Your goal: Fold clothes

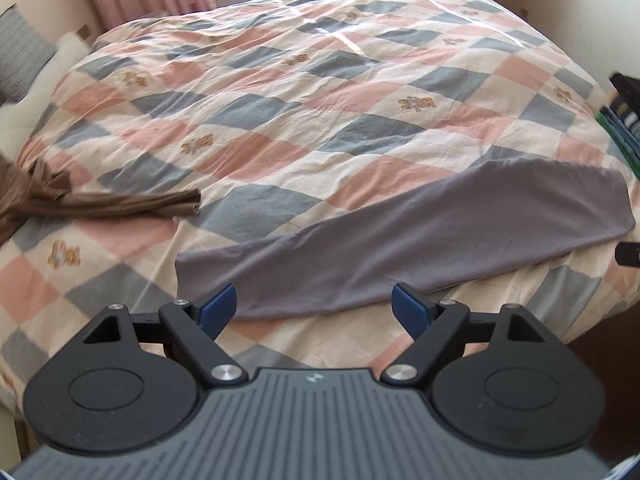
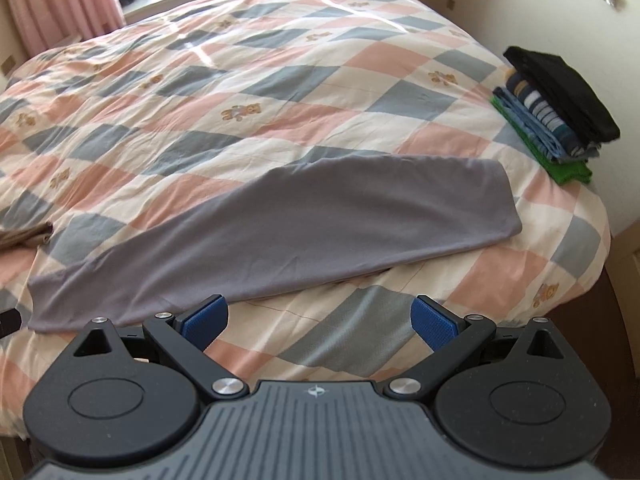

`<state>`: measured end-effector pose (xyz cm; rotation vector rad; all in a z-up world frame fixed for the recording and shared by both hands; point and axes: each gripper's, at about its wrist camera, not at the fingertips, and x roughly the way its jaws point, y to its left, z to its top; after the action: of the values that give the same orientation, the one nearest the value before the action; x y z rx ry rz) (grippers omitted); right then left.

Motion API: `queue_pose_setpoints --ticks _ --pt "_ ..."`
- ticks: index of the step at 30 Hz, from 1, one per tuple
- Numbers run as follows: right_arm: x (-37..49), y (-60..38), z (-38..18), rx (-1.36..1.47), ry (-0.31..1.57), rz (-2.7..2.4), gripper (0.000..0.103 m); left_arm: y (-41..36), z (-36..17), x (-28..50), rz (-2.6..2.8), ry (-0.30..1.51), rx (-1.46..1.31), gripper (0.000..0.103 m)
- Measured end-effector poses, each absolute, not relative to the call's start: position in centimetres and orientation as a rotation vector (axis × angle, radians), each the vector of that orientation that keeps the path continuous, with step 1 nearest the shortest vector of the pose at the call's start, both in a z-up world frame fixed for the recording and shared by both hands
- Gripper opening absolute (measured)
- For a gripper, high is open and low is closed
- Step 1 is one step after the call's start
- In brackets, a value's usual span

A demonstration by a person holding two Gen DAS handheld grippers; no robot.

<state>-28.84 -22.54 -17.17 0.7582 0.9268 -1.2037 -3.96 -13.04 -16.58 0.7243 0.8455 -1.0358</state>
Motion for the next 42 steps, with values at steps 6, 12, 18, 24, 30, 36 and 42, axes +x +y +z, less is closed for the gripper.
queue_pose_setpoints --ticks 6,12,18,24,30,36,42 --pt "-24.3 -20.1 -19.0 0.828 0.888 -1.276 0.1 -12.4 -19.4 4.4 -1.181 0.887 0.817 0.083" --pt "-15.0 -14.0 -23.1 0.843 0.926 -1.213 0.1 -12.3 -23.4 15.2 -1.27 0.995 0.862 0.075" --pt "-4.9 -8.4 -27.7 0.798 1.006 -1.048 0.1 -12.8 -27.8 24.0 -1.391 1.071 0.907 0.07" --pt "2.2 -5.6 -31.8 0.511 1.027 -0.884 0.091 -16.4 -31.9 27.7 -1.506 1.149 0.897 0.07" --pt "7.8 -2.7 -36.3 0.08 1.03 -0.768 0.07 -17.1 -35.0 29.5 -1.513 1.332 0.756 0.065" --pt "9.7 -1.9 -39.5 -0.193 1.0 -0.705 0.07 -15.4 -37.9 31.2 -1.408 1.557 0.53 0.067" --pt "10.5 -1.8 -41.4 -0.269 1.007 -0.709 0.072 -14.4 -42.2 32.1 -1.334 1.716 0.309 0.07"
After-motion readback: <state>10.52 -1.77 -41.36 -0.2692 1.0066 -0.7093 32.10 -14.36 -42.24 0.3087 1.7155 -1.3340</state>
